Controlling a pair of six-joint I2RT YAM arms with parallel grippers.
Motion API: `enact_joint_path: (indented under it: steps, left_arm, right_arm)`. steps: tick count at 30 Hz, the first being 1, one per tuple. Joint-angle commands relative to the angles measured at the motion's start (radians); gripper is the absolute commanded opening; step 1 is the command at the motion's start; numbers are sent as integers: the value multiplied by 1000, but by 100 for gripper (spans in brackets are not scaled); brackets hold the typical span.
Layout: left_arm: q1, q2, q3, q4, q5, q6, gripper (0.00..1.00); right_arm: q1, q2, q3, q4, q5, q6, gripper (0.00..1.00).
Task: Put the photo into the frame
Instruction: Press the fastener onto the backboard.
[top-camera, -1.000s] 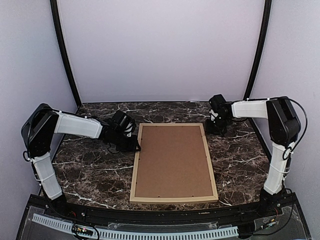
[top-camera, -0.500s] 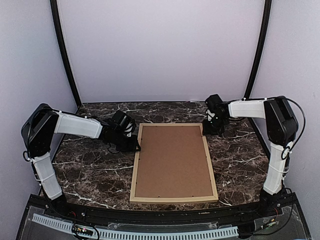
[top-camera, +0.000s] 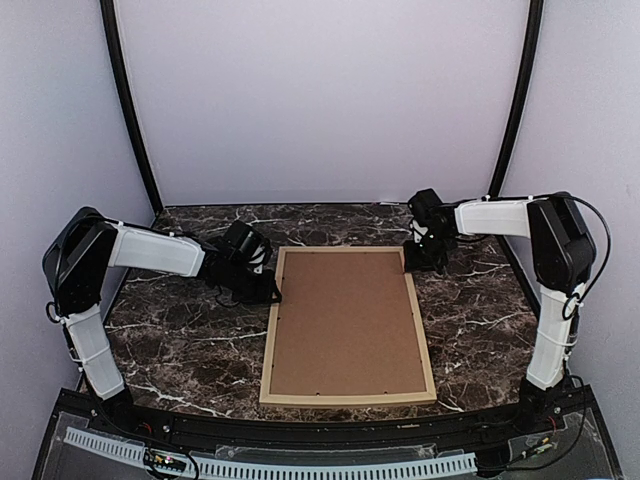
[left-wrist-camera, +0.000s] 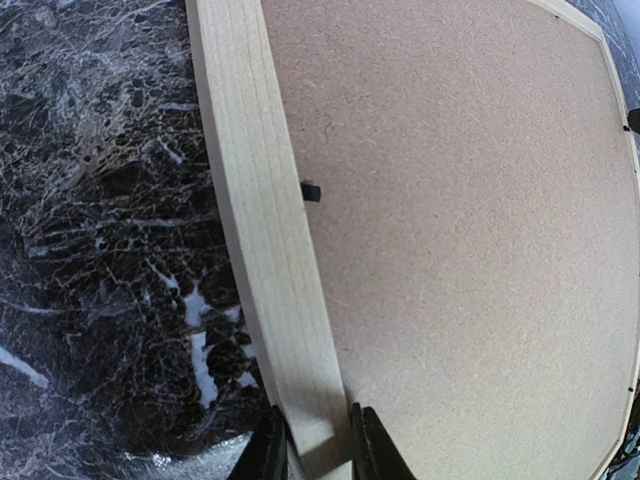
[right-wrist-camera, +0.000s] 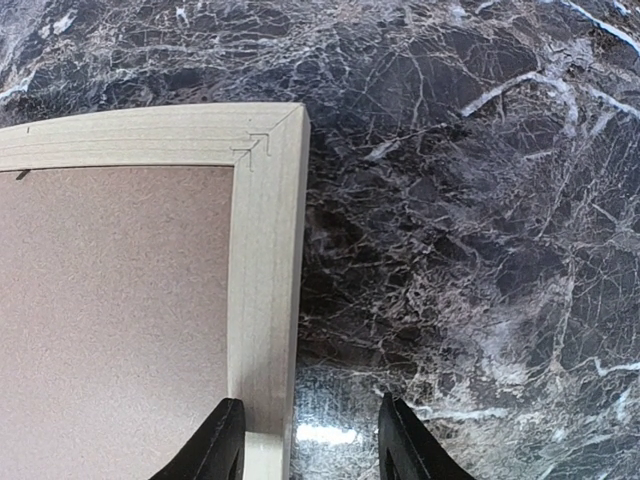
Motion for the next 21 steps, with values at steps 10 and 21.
enact_joint_path:
  steps: [10, 21]
  left_arm:
    - [-9, 14, -21, -77, 19, 38, 10]
    - [-9, 17, -22, -73, 24, 35, 10]
  right_arm:
    - [22, -12, 7, -54, 12, -8, 45]
    - [51, -7, 15, -52, -9, 5, 45]
